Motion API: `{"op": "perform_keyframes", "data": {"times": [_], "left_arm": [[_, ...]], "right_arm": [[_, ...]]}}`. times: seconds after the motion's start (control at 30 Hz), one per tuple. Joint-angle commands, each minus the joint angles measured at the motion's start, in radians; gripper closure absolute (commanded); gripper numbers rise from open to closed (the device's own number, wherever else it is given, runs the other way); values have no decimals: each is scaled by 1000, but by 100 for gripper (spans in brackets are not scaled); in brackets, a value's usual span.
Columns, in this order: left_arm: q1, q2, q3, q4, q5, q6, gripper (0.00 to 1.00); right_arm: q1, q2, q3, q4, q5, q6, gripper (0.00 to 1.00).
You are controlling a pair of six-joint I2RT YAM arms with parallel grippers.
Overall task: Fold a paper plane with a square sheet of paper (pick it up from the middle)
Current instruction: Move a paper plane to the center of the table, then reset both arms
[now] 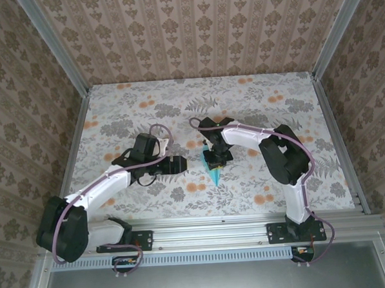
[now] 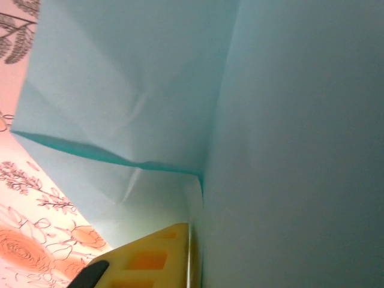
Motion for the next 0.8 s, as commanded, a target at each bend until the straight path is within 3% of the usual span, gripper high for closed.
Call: {"op": "perform_keyframes", "data": {"times": [0.0, 0.4, 0.57, 0.77], "left_arm": [[7, 20, 7, -11, 15, 44, 23], [-1, 29, 104, -95, -58, 119, 17], [10, 4, 151, -153, -176, 183, 13], [71, -52, 156, -156, -366, 248, 5]], "right_arm": [[-4, 7, 43, -43, 15, -8, 77], [-8, -149, 90, -169, 79, -48, 59], [-30, -240, 94, -180, 56, -94, 53], [-94, -393, -40, -27, 36, -157, 46]]}}
